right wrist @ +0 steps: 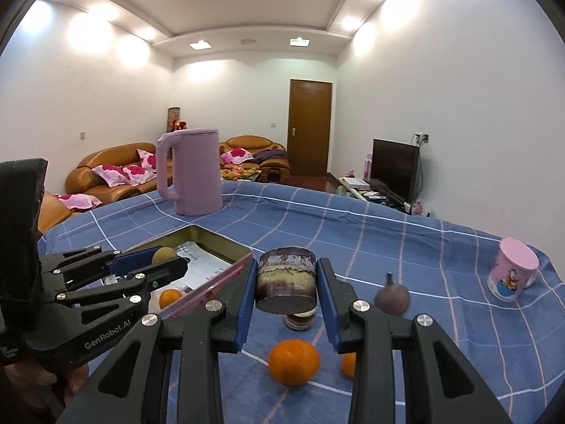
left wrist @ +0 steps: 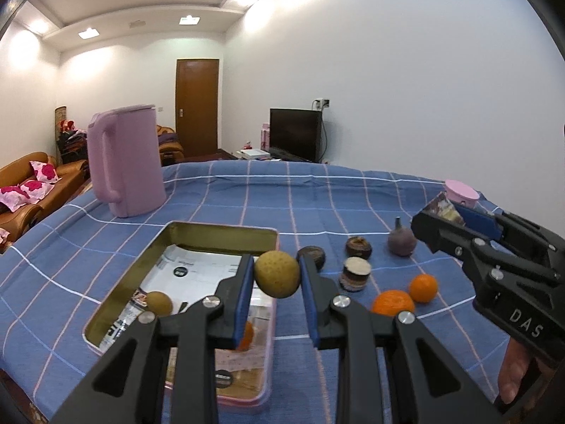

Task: Organize fruits
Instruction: 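Lower the held kiwi and striped can over the tin box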

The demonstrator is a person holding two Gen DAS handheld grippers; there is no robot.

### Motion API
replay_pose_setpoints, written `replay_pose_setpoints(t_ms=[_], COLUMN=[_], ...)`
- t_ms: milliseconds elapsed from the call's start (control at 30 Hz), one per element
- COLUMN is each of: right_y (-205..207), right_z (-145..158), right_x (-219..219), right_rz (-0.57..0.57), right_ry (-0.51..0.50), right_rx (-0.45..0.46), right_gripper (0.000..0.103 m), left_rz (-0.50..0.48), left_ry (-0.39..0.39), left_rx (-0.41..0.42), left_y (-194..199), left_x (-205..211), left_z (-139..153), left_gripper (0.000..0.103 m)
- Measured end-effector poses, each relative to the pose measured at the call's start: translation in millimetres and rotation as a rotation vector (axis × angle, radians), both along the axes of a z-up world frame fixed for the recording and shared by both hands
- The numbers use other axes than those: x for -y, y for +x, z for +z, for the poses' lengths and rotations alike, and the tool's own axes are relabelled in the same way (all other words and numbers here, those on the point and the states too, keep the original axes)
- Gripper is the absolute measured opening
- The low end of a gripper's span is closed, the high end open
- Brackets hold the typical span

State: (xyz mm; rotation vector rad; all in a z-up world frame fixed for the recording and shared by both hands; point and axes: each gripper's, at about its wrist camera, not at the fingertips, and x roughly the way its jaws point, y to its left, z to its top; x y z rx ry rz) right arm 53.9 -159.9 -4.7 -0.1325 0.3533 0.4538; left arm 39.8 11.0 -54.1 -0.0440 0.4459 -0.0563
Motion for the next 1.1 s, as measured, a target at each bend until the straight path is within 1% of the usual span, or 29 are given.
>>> replay_pose_setpoints(t_ms=[300, 767, 1100], right_y=[13.2, 22.8, 33.2], right_z=[0.5, -1.9, -10.4], right_x=[-30.1, -73.9, -105.1], right_rz=[0.056, 0.129, 0.179], right_ry=[-0.013, -0.038, -0.050], right_rx=[-0.011, -0.018, -0.055], right_gripper=[0.036, 0.036, 0.036], left_rz=[0.050, 0.127, 0.174], left_ry=[0.000, 0.003, 0.023], left_rx=[-0.018, -0.047, -0.086], left_y=[5.0, 11.0, 14.9], left_x=[-22.2, -58.2, -78.5], left_z=[-2.3, -8.5, -18.3], left_gripper=[0.028, 0.028, 0.028])
